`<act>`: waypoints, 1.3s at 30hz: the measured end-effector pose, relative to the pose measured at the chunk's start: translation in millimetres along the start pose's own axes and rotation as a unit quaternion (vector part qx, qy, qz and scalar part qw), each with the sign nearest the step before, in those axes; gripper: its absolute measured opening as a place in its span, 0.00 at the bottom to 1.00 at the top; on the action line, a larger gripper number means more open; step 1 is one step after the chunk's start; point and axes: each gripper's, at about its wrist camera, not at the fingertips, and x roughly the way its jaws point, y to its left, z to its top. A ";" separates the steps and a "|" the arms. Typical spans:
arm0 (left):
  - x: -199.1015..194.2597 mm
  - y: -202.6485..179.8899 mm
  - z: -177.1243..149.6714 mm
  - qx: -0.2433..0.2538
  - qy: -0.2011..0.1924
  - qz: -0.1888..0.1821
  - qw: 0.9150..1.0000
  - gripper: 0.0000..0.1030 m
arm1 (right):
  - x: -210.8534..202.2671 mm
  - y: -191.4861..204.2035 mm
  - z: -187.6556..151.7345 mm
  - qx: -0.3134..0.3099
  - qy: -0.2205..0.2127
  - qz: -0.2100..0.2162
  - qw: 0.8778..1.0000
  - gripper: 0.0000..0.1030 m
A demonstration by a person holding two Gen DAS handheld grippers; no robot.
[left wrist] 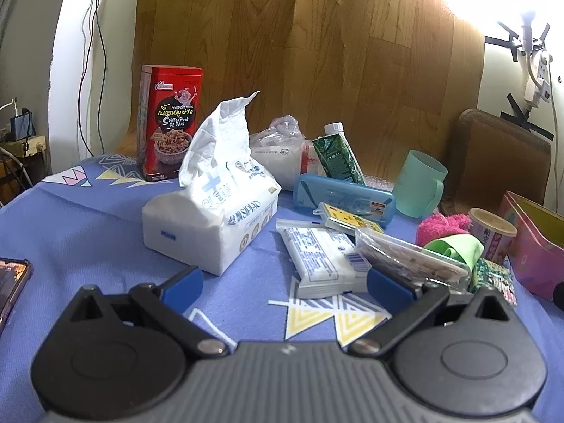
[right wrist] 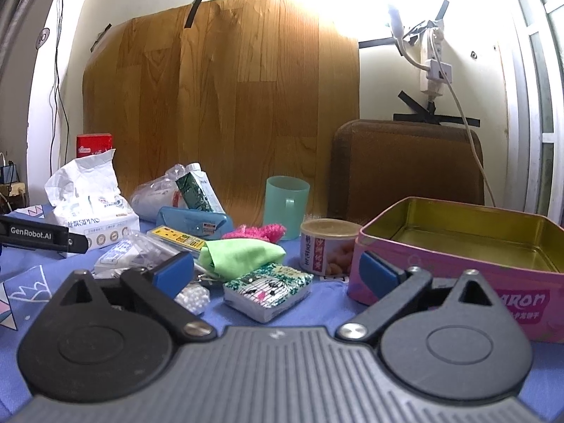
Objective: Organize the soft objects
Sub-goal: 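Reach the right gripper to the cotton swab bag and grasp it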
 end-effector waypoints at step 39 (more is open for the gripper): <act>2.2 3.7 0.0 -0.017 0.004 -0.010 1.000 1.00 | 82.4 31.1 6.1 0.104 0.195 0.203 0.954 0.87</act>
